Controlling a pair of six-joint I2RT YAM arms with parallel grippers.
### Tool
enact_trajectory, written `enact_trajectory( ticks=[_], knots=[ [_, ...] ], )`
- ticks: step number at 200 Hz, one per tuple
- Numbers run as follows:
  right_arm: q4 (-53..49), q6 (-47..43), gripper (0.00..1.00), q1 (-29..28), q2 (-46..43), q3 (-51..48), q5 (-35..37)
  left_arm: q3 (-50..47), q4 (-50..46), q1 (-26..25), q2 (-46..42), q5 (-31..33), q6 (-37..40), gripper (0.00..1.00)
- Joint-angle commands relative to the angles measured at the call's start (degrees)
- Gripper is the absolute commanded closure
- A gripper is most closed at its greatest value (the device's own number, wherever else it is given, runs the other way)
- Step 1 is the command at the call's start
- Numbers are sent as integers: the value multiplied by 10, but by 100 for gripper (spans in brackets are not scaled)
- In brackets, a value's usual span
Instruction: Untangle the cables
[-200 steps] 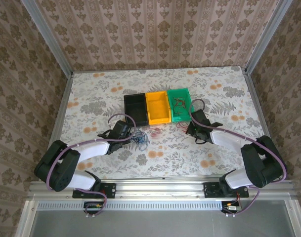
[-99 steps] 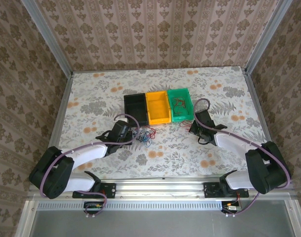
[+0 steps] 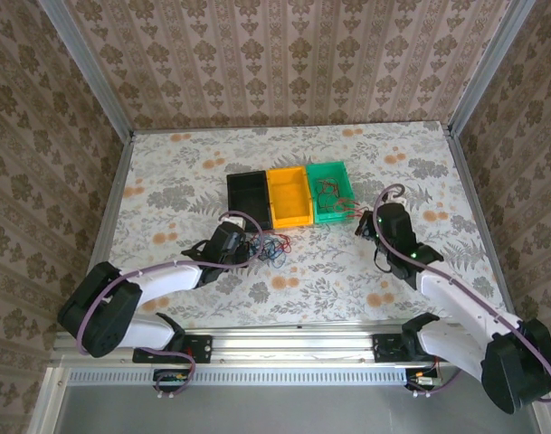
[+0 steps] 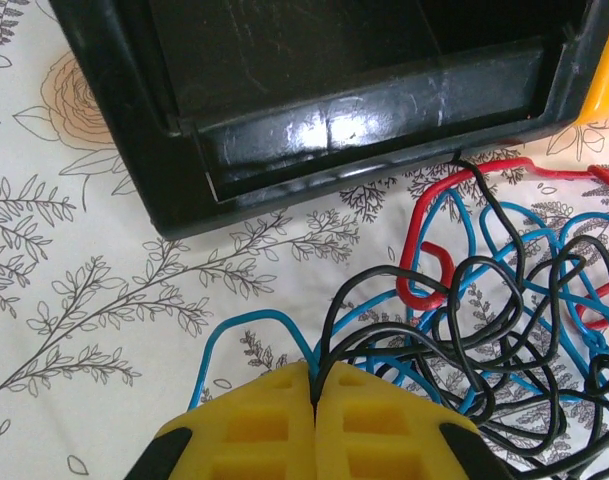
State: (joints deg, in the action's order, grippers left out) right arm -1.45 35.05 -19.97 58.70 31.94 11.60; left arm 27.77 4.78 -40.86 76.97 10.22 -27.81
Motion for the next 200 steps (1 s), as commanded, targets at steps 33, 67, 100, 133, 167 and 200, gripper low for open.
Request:
enact_trajectory(
  ticks=[33,67,100,133,167,200],
  knots=[
    [62,-54,98,27,202,167,-99,4,13,-5,17,-10,3,100],
    [34,-28,54,25,313,256,-163,5,9,-6,23,-26,11,100],
    [23,-60,52,-47,327,241,-186,2,7,-7,26,-25,11,100],
    [12,-85,54,-117,351,222,-236,3,6,-7,35,-24,10,100],
    [-17,-81,56,-155,411,237,-264,7,5,-10,44,-24,12,100],
    [-53,-83,57,-161,454,260,-248,5,6,-13,44,-17,10,100]
  ],
)
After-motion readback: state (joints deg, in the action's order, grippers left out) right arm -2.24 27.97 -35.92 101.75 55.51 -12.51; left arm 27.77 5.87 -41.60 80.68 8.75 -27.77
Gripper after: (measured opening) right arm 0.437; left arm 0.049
